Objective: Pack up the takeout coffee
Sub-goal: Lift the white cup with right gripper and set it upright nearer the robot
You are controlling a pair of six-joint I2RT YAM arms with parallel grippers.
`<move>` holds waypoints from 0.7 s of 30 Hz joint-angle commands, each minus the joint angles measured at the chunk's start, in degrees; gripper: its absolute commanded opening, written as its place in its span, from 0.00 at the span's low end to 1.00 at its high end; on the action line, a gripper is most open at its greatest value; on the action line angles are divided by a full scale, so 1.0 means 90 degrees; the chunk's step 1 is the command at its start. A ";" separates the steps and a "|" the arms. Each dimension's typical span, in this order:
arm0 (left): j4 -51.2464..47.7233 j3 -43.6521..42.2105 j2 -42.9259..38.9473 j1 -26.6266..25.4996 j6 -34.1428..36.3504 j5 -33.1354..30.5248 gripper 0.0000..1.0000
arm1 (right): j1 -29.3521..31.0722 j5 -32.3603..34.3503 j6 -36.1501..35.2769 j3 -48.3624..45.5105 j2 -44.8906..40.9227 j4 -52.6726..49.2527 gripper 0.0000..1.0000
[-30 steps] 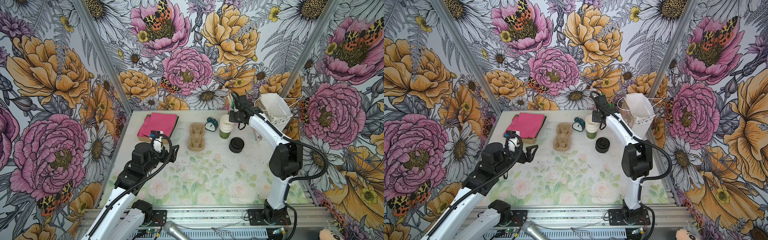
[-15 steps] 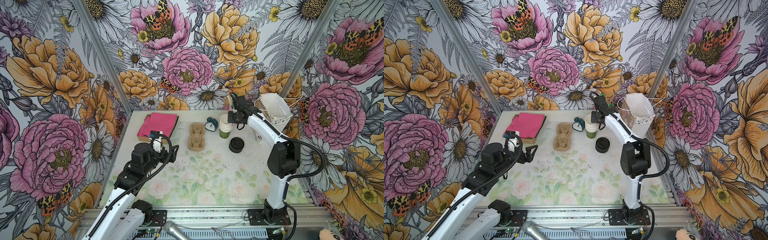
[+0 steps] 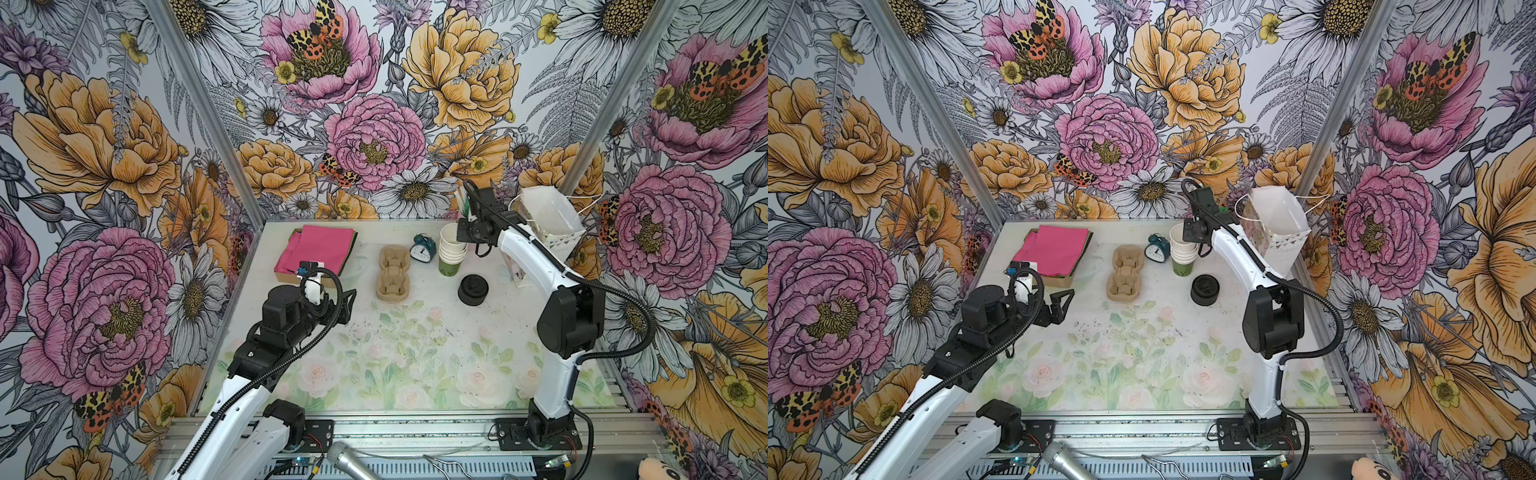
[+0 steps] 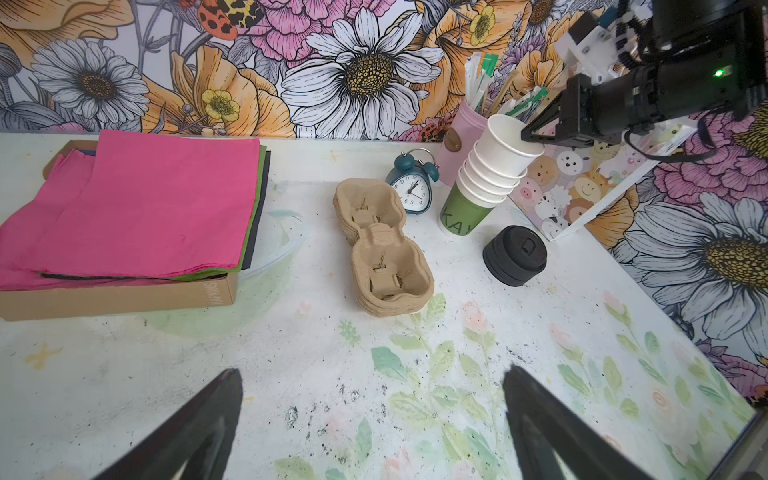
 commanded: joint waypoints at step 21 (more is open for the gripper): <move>0.0041 -0.0100 -0.0027 0.0106 0.0062 0.0117 0.99 | 0.1442 -0.1123 -0.0776 -0.1397 -0.3115 0.0068 0.00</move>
